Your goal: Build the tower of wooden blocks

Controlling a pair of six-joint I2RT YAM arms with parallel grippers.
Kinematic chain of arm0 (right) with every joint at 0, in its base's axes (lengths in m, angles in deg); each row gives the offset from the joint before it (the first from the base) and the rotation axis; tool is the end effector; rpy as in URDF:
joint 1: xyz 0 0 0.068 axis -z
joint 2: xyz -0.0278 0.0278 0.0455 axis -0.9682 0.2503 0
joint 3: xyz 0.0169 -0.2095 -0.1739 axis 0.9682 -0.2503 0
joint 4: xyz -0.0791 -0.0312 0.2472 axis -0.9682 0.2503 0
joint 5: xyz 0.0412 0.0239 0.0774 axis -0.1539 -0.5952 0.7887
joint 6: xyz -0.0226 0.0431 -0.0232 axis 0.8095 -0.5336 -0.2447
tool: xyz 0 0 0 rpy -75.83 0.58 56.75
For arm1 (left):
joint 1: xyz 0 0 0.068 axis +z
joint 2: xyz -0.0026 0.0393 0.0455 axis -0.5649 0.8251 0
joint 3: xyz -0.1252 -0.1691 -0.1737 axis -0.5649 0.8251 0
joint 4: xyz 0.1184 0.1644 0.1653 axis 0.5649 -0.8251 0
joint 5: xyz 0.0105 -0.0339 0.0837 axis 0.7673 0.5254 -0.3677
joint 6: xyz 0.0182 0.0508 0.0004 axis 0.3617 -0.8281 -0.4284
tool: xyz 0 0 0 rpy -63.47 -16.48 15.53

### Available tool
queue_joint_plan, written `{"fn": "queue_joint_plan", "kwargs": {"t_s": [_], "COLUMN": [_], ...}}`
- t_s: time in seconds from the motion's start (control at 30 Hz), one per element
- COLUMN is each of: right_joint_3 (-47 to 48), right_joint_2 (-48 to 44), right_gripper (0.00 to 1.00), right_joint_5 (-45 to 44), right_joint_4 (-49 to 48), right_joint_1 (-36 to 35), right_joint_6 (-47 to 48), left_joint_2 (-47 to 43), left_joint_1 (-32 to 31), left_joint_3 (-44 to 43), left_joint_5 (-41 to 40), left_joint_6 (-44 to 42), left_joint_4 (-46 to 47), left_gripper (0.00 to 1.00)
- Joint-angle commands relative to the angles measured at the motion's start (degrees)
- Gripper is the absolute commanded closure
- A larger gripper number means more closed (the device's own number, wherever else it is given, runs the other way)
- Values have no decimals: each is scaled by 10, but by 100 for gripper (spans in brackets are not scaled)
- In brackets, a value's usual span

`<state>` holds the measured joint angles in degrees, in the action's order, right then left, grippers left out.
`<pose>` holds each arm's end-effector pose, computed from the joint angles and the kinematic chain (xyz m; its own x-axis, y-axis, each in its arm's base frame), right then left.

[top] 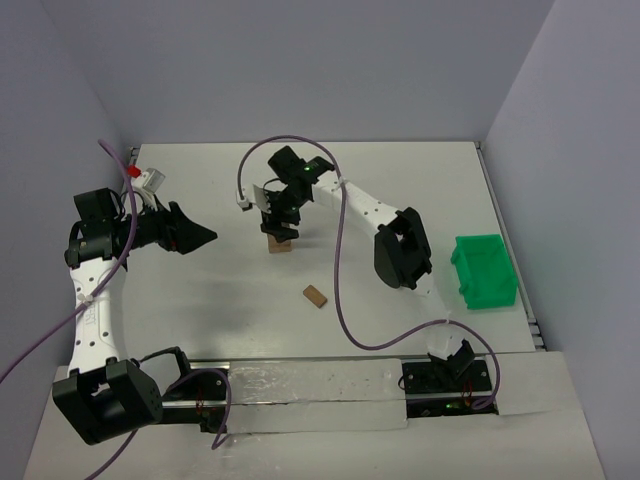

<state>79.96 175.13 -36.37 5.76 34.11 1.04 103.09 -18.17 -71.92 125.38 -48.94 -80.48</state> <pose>0.3643 0.3449 0.2378 0.2231 -0.7461 -0.6274 -0.9741 -0.1955 -0.1138 0.2108 0.0283 0.3275 -0.5961 -0.1184 -0.7941 0.5672 0.6379 -0.5209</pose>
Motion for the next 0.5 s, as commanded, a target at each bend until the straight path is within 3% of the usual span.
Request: {"fn": "queue_joint_plan", "kwargs": {"t_s": [0.0,0.47], "right_joint_3": [24,29], "right_joint_2": [15,32], "right_gripper": [22,32], "right_joint_5": [-16,-24], "right_joint_4": [-27,-28], "right_joint_1": [-7,-7], "right_joint_6": [-7,-7], "left_joint_2": [-1,-2], "left_joint_1": [1,1], "left_joint_3": [-3,-1], "left_joint_5": [7,6], "left_joint_6": [-6,-7], "left_joint_4": [20,20], "left_gripper": [1,1]}}
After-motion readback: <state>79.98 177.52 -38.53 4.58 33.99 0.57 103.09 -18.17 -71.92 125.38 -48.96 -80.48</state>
